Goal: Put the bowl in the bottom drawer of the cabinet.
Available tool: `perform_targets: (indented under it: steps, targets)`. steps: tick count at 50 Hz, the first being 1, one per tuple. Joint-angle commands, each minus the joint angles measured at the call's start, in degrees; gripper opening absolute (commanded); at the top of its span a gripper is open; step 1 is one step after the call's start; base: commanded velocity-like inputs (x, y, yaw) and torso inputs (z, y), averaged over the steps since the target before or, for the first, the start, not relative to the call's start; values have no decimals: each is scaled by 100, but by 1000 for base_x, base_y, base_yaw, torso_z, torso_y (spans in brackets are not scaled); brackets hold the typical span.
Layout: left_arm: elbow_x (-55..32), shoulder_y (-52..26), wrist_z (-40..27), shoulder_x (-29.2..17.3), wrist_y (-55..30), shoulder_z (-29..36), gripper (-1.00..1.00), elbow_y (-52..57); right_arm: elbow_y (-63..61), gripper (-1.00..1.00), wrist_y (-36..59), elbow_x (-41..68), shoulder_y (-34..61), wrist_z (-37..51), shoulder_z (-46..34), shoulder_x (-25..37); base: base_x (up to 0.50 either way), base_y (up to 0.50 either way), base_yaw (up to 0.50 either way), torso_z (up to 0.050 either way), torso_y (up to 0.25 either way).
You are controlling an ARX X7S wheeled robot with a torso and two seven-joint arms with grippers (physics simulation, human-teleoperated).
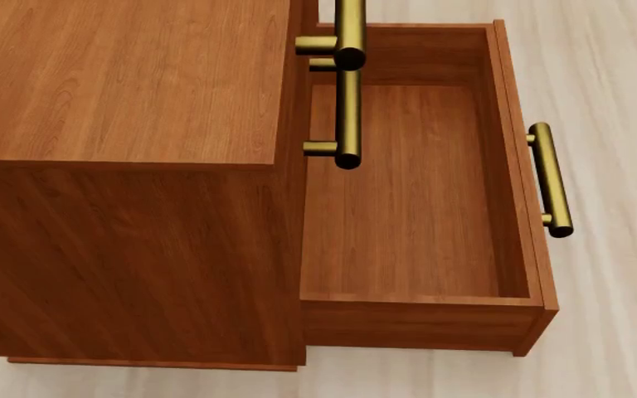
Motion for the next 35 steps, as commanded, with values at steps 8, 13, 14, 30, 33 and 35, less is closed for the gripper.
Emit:
perform_targets:
  steps: [8, 13, 14, 30, 33, 35]
  targets:
    - [-91, -16, -28, -32, 14, -48, 100, 9, -538, -100, 240, 297, 175, 209, 231, 146, 0, 0, 0, 0, 0]
    - [-111, -30, -39, -46, 5, -51, 100, 12, -708, -100, 301, 433, 265, 293, 249, 167, 0, 0, 0, 0, 0]
    - [-115, -34, -45, -46, 1, -50, 100, 15, -771, -100, 324, 498, 329, 326, 246, 186, 0, 0, 0, 0, 0]
    - [-180, -71, -92, -71, -21, -42, 100, 52, -1184, -100, 609, 1172, 1066, 759, 51, 511, 0, 0, 0, 0, 0]
    - [-180, -74, -98, -67, -12, -30, 100, 50, -1223, -100, 638, 1237, 1147, 804, 15, 575, 0, 0, 0, 0, 0]
    - [-179, -73, -102, -63, -5, -22, 100, 49, -1243, -100, 647, 1255, 1158, 827, 20, 591, 0, 0, 0, 0, 0]
